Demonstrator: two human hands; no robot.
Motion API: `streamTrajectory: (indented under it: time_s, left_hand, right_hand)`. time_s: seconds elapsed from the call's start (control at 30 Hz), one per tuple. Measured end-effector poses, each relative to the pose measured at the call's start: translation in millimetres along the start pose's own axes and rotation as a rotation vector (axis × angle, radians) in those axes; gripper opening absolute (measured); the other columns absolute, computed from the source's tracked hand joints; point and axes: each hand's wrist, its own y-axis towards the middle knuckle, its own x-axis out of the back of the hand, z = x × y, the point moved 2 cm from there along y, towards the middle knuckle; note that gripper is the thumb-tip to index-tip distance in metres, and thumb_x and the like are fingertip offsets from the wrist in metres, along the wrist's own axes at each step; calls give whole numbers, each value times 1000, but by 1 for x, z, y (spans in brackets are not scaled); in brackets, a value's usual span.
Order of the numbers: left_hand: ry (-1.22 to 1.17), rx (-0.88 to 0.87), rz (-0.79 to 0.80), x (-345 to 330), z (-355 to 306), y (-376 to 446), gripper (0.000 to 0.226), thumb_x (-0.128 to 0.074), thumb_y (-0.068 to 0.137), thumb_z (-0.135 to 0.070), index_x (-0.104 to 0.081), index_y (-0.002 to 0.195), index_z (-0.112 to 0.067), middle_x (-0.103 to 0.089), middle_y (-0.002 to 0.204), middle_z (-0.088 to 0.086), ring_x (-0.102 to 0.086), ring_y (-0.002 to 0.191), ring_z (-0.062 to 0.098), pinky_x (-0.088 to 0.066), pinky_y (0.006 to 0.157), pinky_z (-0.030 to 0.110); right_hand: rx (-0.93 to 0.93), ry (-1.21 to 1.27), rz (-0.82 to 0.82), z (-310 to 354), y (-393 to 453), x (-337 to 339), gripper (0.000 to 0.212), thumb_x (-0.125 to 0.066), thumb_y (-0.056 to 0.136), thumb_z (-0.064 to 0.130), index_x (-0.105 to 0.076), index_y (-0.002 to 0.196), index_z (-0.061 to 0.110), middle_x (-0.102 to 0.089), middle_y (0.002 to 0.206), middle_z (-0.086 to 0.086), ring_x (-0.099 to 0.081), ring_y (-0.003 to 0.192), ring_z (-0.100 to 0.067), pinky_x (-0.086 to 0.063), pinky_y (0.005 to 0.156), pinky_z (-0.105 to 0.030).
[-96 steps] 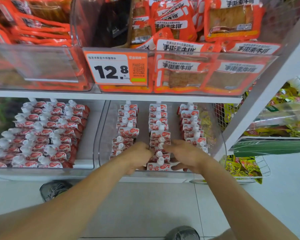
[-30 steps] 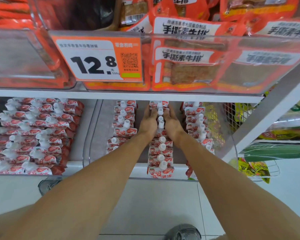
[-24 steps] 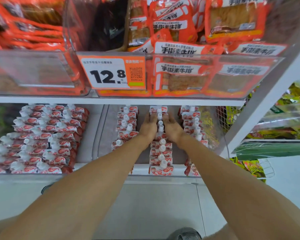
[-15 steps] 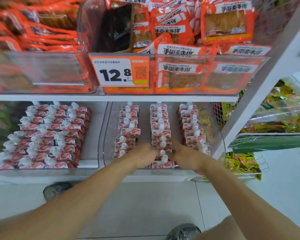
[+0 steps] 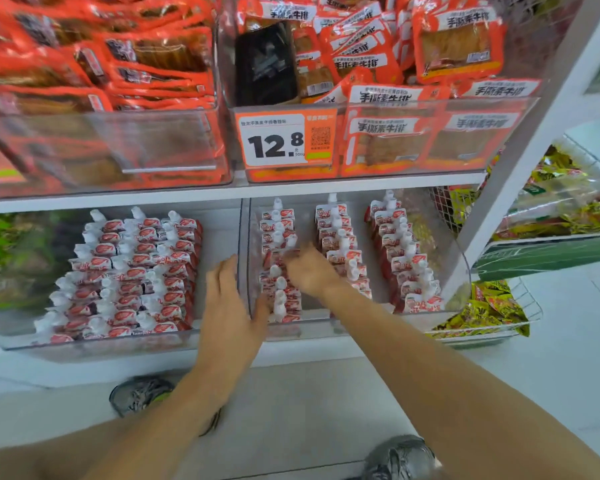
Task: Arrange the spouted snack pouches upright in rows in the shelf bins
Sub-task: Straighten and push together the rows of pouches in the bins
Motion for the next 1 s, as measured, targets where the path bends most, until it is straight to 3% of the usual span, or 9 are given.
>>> streamTrajectory:
  time_s: [0.07, 0.17, 0.2, 0.3, 0.47, 0.57, 0.67, 0.8, 1.0]
  left_hand:
    - [-33, 24, 46, 3, 8, 0, 69, -65, 89, -15, -30, 149, -15, -46, 139, 7, -55, 115, 24, -42, 90, 25]
    - [-71, 25, 106, 10, 21, 2, 72, -65, 91, -22, -27, 151, -23, -61, 127, 4, -63, 95, 19, -42, 79, 18]
    - [-84, 27, 120, 12, 22, 1, 73, -65, 91, -24, -26, 152, -25, -62, 127, 2, -63, 96, 18, -41, 78, 16]
    - [-132, 32, 123, 15, 21, -2, 73, -65, 91, -28, -26, 152, -27, -59, 131, 0, -60, 110, 18, -38, 82, 12]
    - [-156, 15, 112, 15, 24, -3, 74, -67, 90, -32, -27, 151, -27, -56, 138, 1, -56, 119, 17, -38, 87, 13]
    - [-156, 13, 97, 14, 26, -2, 75, -68, 89, -32, -28, 152, -27, -57, 137, 0, -55, 121, 16, -35, 90, 11]
    - [-154, 8, 87, 12, 27, -2, 74, -67, 89, -33, -27, 152, -27, -57, 137, 1, -57, 119, 16, -31, 86, 5]
    - [-114, 12, 51, 5, 28, -1, 72, -67, 89, -28, -30, 151, -27, -67, 120, 5, -66, 93, 23, -44, 77, 16]
    - [-142, -7, 54, 2, 36, -1, 76, -68, 87, -34, -28, 152, -31, -69, 115, 4, -67, 96, 21, -56, 83, 36]
  right_hand:
    - [-95, 113, -92, -5, 13, -14, 32, -42, 98, 17, -57, 121, 0, -61, 112, -16, -56, 90, -24, -46, 79, -30]
    - [-157, 334, -233, -13, 15, -18, 25, -42, 96, 7, -64, 109, 5, -65, 88, -8, -54, 60, -14, -44, 53, -27]
    - [-158, 411, -249, -16, 13, -17, 30, -39, 96, -2, -66, 108, 4, -66, 86, -8, -58, 59, -12, -45, 53, -24]
    - [-161, 521, -249, -25, 8, -16, 38, -39, 93, -13, -71, 100, 7, -69, 112, -14, -68, 97, -23, -57, 85, -29]
    - [-168, 363, -281, -15, 5, -9, 25, -47, 99, 4, -64, 116, 10, -66, 119, -10, -60, 114, -25, -47, 103, -35]
    - [-218, 268, -315, -14, 13, -16, 35, -58, 98, 29, -66, 119, 2, -68, 119, -15, -62, 110, -28, -47, 93, -33]
    - [-254, 176, -341, -17, 25, -18, 34, -69, 90, 32, -73, 110, 5, -71, 114, -12, -63, 94, -22, -48, 81, -26]
    - [-238, 27, -320, -20, 38, -18, 30, -64, 94, 29, -75, 100, 2, -74, 98, -15, -68, 86, -25, -56, 82, -31]
    - [-307, 317, -85, -36, 23, -26, 39, -53, 94, 43, -68, 106, 9, -72, 110, -5, -66, 99, -24, -50, 94, -37]
